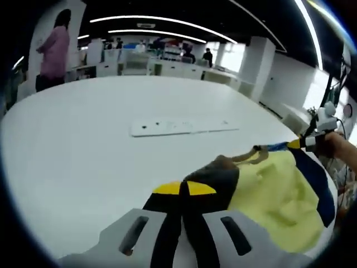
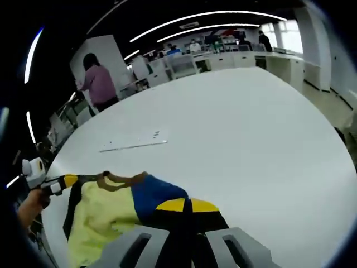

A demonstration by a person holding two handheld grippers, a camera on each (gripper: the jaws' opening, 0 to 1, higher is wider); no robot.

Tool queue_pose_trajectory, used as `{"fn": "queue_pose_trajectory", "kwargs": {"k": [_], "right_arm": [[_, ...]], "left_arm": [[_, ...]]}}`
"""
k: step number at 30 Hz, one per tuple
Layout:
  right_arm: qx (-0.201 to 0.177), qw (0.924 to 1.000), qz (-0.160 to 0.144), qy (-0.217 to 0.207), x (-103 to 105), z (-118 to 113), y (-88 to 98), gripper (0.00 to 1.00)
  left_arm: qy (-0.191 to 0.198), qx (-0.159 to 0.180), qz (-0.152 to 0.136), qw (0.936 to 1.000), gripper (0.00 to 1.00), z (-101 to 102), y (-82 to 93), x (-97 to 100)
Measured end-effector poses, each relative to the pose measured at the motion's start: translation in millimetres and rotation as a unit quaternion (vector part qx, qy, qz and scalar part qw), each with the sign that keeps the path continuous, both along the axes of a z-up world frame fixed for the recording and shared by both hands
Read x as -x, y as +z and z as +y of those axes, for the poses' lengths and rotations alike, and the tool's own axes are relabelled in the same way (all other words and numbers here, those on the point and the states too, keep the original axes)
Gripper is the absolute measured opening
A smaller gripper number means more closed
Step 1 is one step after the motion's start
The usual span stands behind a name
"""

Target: Fold the garment on the visible template until the final outline fits inside the template.

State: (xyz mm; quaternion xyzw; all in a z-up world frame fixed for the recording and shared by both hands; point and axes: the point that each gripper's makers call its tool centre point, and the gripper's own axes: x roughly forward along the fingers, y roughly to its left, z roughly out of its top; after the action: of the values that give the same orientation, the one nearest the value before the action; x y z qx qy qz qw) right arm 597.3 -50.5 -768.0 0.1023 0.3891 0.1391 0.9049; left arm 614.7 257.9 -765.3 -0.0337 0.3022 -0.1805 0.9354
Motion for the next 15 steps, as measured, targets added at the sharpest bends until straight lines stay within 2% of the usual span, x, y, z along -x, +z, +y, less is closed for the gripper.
{"fn": "queue_pose_trajectory", "kwargs": {"k": [7, 11, 13, 15], "right_arm": [[0.009, 0.9999, 0.002, 0.006, -1.8, 1.1, -7.6, 0.0], [0.024, 0.9996, 0.0, 0.017, 1.3, 0.4, -6.4, 0.0], [0.033, 0.9992, -0.002, 0.022, 3.5, -1.4, -4.3, 0.0], [0.035, 0.9992, -0.001, 0.021, 6.0, -3.8, -1.2, 0.08]], "left_arm": [[-0.001, -0.02, 0.004, 0.9998, 0.0, 2.7, -7.6, -1.3], [-0.028, -0.047, -0.016, 0.9984, 0.0, 1.5, -2.5, -0.4], [-0.029, -0.057, -0.019, 0.9978, 0.03, 4.1, 0.6, 1.7], [-0.027, -0.057, -0.024, 0.9977, 0.08, 7.2, 6.1, 3.5]]}}
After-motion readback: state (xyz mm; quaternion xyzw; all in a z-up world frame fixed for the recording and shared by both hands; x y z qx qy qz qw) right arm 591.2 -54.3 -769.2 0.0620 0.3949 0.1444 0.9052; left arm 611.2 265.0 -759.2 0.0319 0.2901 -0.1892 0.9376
